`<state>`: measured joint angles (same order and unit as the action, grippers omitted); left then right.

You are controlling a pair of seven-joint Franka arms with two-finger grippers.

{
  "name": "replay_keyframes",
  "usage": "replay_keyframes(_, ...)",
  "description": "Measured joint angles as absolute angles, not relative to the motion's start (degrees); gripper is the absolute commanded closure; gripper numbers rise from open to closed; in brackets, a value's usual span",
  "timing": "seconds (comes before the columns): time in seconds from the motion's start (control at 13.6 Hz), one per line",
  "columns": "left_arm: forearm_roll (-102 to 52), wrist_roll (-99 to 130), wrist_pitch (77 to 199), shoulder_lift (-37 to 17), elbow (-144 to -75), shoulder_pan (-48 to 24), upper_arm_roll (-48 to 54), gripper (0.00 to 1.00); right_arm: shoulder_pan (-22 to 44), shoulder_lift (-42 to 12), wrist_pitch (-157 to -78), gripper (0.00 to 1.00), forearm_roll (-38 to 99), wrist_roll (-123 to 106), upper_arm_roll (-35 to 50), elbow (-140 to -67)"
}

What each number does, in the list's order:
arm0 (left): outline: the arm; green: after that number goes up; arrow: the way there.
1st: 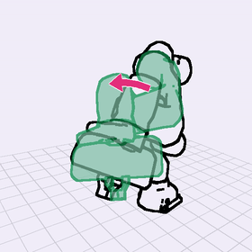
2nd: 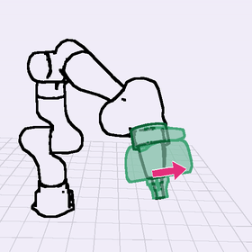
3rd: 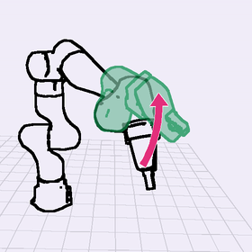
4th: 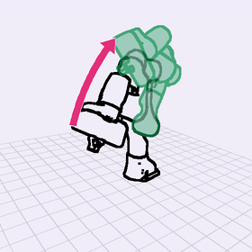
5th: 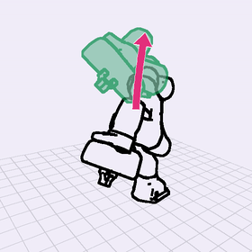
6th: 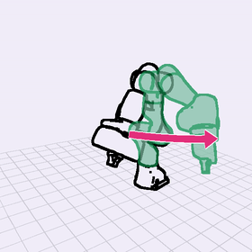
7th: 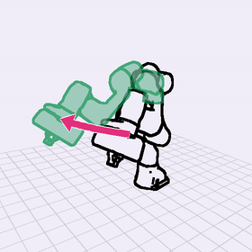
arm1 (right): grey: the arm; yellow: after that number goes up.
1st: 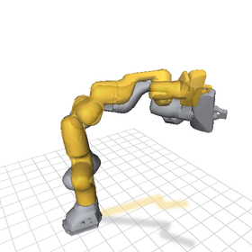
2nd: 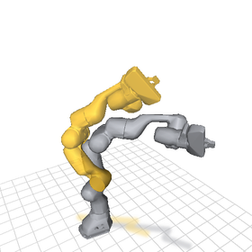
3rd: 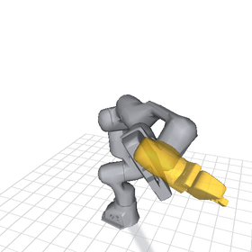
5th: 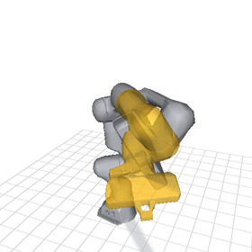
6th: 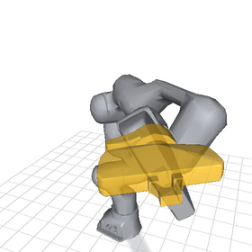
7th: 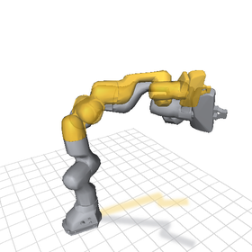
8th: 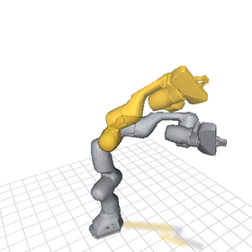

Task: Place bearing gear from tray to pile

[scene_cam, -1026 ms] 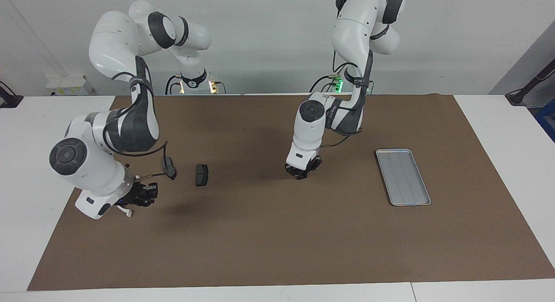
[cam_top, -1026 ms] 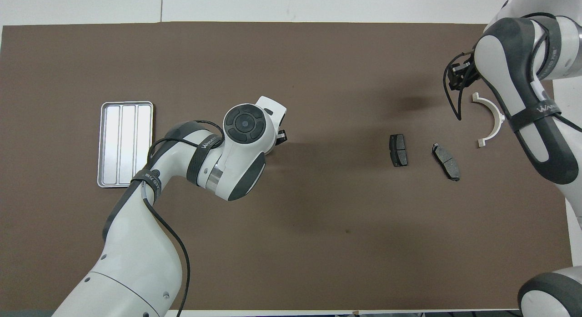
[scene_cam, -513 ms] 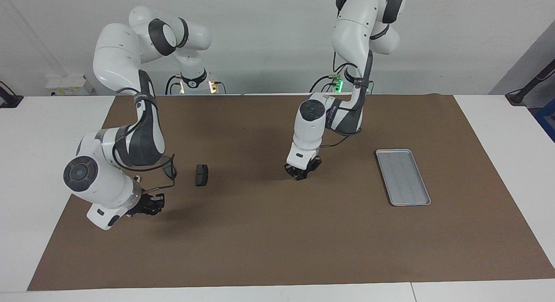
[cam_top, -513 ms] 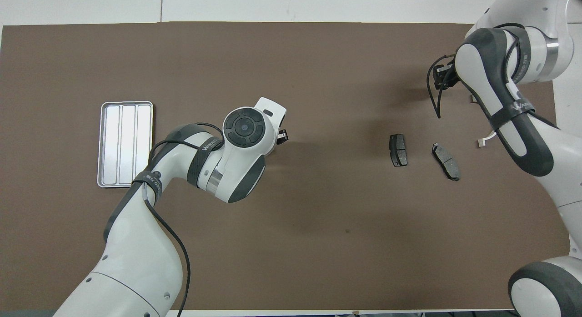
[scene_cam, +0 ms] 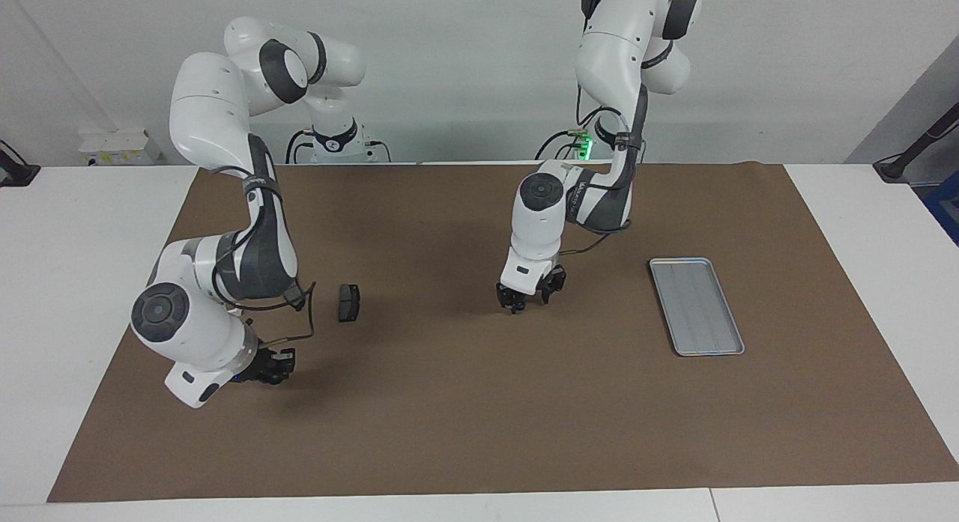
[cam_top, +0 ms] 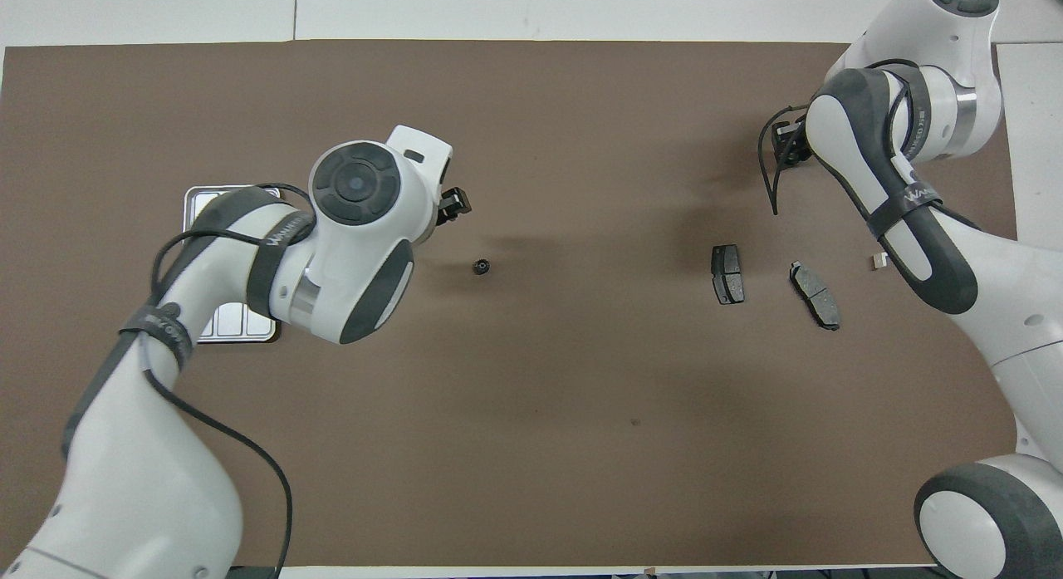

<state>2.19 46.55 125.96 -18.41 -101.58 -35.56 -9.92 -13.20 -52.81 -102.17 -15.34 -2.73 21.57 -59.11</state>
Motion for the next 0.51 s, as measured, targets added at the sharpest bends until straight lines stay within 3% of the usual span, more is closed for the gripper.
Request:
replay_keyframes(0.29, 2.5, 33.8, 117.0, -8.4, -101.6, -25.5, -10.4, 0.00, -13.2, -53.4, -102.3, 0.94, -15.3, -2.6, 21.6, -59.3)
replay_keyframes(0.44, 2.5, 27.4, 113.4, -5.5, -101.6, -21.9, -10.4, 0.00, -13.2, -53.4, -102.3, 0.72, -15.3, -2.3, 21.6, -59.3)
replay_keyframes(0.51, 2.5, 24.5, 111.8, -4.3, -101.6, -20.3, -10.4, 0.00, -13.2, -53.4, -102.3, 0.47, -15.3, -1.5, 21.6, -59.3)
